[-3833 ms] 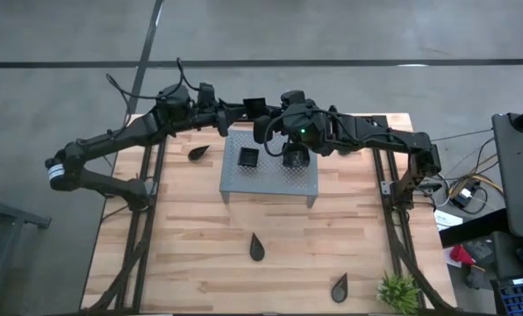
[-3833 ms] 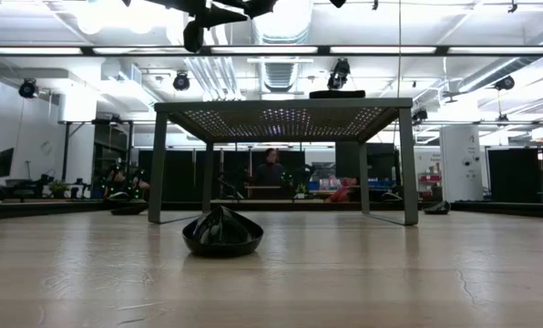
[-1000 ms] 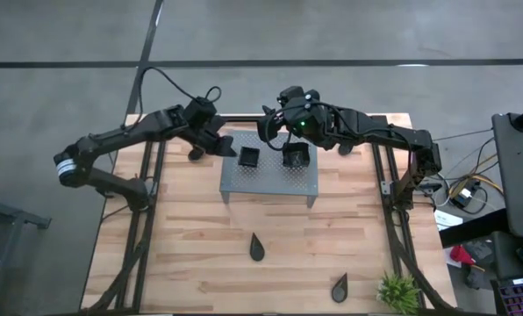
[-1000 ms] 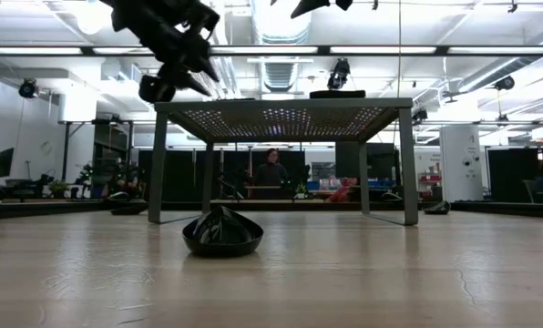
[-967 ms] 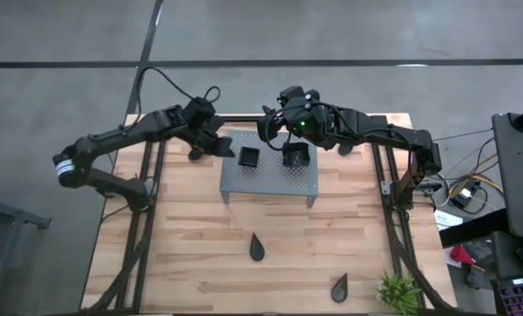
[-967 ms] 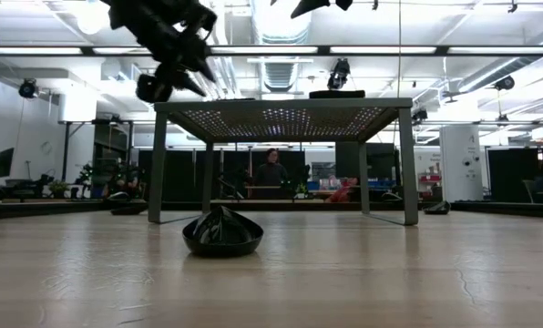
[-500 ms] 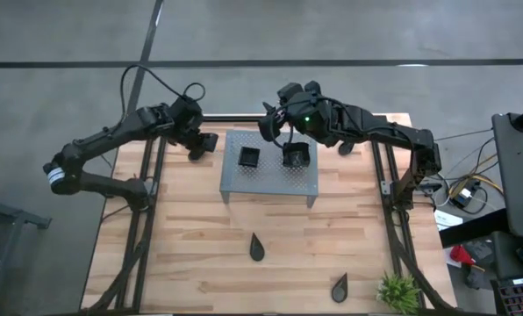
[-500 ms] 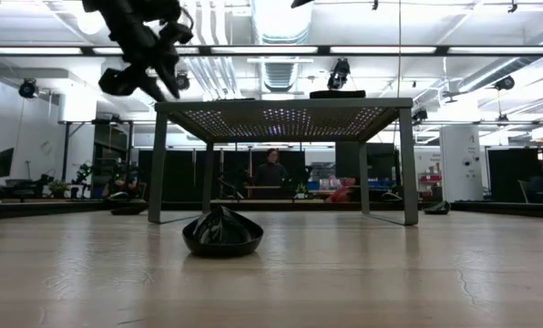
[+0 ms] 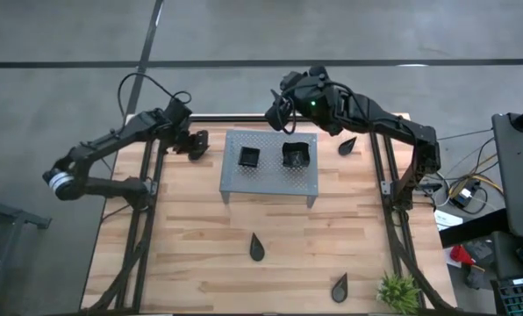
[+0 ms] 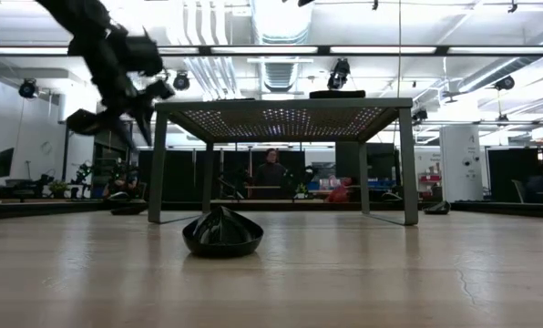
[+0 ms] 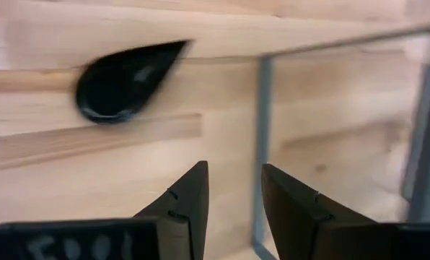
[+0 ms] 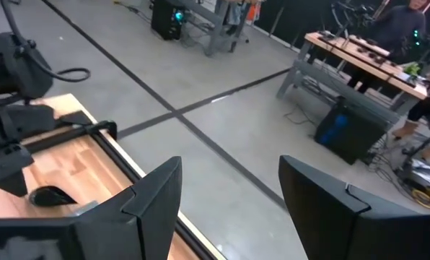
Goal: Pick & Place Mini shaped plates
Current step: Put the black drop shaped plate on the shelf
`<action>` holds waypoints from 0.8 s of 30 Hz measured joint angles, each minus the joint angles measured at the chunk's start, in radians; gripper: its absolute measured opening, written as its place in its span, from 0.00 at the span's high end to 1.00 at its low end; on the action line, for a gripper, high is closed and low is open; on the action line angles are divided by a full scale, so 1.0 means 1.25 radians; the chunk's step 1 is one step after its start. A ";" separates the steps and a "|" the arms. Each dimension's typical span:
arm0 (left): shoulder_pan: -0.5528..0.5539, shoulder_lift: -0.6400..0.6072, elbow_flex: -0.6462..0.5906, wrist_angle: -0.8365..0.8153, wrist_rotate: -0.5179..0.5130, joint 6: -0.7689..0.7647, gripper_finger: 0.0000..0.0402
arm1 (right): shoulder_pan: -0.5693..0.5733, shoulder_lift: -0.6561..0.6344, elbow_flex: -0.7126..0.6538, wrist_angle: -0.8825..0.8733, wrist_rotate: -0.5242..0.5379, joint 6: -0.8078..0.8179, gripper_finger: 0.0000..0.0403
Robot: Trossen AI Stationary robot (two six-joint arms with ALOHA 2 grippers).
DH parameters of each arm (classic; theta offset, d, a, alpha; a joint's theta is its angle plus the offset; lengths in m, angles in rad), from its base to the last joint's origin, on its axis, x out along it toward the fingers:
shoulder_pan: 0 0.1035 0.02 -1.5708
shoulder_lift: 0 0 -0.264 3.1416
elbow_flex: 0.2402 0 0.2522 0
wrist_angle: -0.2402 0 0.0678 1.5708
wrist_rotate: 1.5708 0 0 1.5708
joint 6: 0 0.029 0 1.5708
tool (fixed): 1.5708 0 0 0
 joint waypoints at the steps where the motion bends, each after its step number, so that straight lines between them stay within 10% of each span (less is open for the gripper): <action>1: 0.012 -0.001 -0.015 0.010 -0.005 -0.004 0.70 | -0.002 0.000 0.000 -0.003 0.000 0.000 0.44; 24: 0.131 0.050 -0.200 0.302 -0.127 0.097 0.70 | -0.023 0.000 -0.001 -0.012 -0.008 -0.033 0.44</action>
